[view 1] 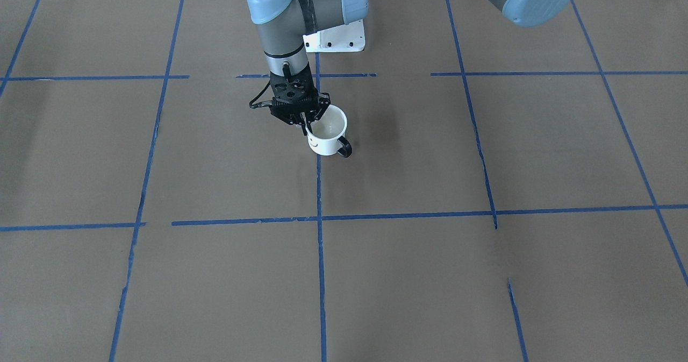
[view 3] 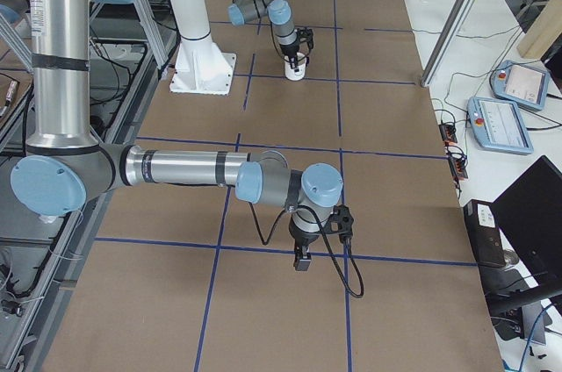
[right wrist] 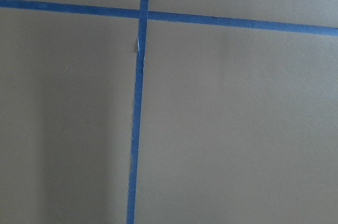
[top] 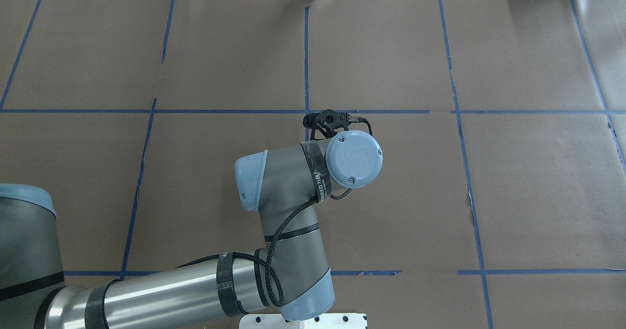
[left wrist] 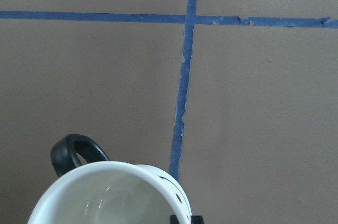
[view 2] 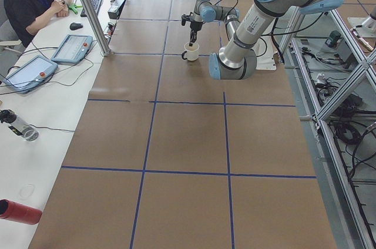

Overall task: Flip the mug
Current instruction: 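Carry the upright mug with the left gripper toward the table center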

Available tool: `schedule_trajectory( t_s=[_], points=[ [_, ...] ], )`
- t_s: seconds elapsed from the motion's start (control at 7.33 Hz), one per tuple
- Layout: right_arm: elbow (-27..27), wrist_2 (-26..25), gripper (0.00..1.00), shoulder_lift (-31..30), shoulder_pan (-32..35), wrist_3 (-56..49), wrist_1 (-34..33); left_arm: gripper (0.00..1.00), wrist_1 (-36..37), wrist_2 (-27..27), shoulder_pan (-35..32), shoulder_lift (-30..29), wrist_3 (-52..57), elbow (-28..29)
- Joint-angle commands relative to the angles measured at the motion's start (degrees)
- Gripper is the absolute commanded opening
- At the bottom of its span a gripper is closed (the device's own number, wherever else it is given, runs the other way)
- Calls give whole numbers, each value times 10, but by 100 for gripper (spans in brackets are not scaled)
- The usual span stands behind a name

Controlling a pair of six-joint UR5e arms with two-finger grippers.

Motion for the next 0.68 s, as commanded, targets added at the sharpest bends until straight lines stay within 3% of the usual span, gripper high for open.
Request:
schedule_trajectory(
  t_s=[0.0,0.14,0.27,0.55],
  points=[
    [0,0,100,0,0,0,0,0,0,5,4,-1,1,1],
    [0,0,100,0,0,0,0,33,-5,5,5,0,0,1],
    [0,0,100,0,1,0,0,99,-28,7,5,8,1,1],
    [0,0,100,0,0,0,0,100,-31,13,6,17,2,-18]
  ],
)
